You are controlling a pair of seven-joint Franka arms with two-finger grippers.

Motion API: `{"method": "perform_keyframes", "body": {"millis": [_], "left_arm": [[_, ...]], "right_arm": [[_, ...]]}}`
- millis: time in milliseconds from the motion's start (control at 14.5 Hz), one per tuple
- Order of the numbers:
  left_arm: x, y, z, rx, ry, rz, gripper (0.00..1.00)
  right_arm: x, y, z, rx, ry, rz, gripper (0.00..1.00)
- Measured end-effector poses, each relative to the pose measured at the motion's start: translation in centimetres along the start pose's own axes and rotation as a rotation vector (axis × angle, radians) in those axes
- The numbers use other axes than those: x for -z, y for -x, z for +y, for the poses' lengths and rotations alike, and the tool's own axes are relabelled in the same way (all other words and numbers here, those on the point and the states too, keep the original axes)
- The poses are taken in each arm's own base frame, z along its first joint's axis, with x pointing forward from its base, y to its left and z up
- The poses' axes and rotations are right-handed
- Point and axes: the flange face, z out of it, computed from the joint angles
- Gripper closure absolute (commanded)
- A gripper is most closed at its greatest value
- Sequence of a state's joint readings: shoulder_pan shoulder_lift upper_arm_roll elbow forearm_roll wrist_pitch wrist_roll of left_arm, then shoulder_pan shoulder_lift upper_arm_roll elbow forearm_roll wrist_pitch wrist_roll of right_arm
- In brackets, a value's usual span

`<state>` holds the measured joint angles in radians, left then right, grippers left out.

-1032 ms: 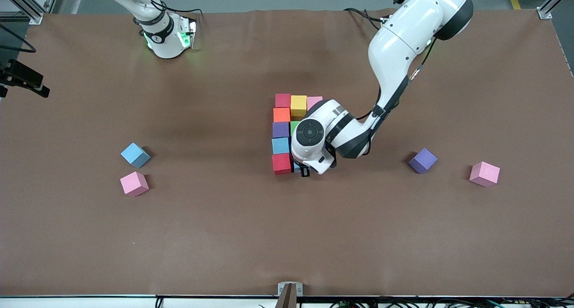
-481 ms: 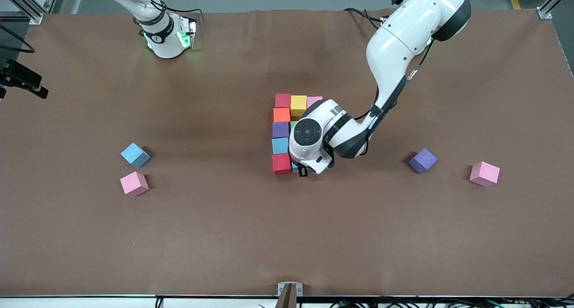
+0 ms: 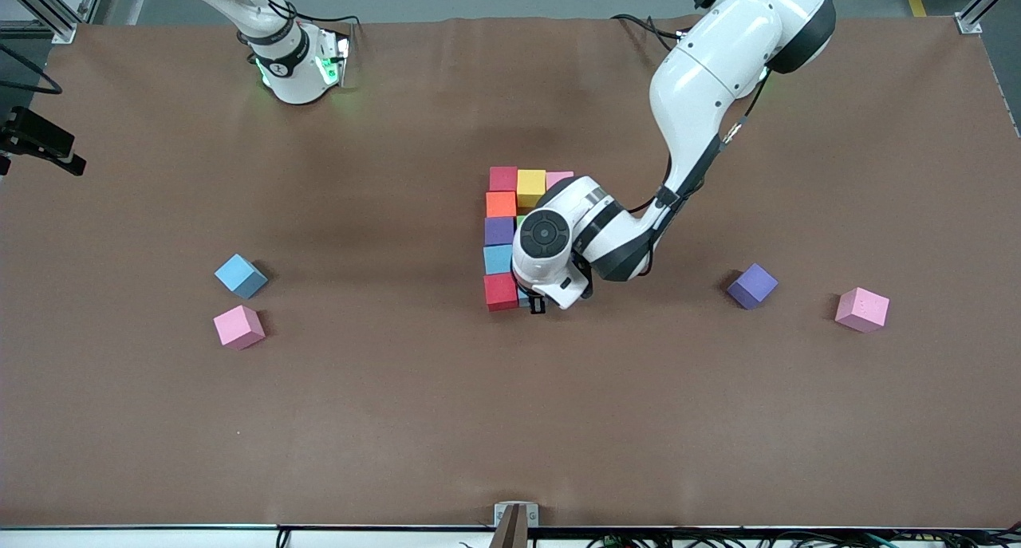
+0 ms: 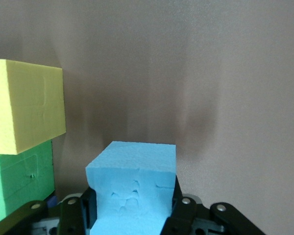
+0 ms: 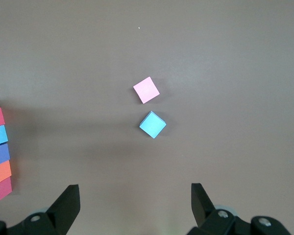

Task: Arrange 11 blocks into digit 3
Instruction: 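Lower the light blue block below the green block with the left gripper, then open the left gripper and move it toward the purple block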

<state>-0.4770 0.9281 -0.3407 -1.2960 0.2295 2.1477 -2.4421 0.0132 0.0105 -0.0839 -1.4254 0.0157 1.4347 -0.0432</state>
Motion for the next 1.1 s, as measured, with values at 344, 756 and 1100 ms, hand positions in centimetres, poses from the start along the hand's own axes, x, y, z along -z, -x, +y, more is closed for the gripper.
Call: {"method": "perform_keyframes", "body": {"millis": [344, 756, 1100], "left_arm": [[-0.1, 0.4, -0.1, -0.006, 0.009, 0.007, 0.58], [-0.6, 0.4, -0.1, -0.005, 0.010, 0.008, 0.00], [-0.7, 0.5, 0.2, -0.003, 0.012, 0.005, 0.00]], "right_arm": [[0.0, 0.0, 0.0, 0.000, 0.000, 0.000, 0.00], [0.0, 0.0, 0.0, 0.000, 0.000, 0.000, 0.00], [0.0, 0.0, 0.0, 0.000, 0.000, 0.000, 0.00]]}}
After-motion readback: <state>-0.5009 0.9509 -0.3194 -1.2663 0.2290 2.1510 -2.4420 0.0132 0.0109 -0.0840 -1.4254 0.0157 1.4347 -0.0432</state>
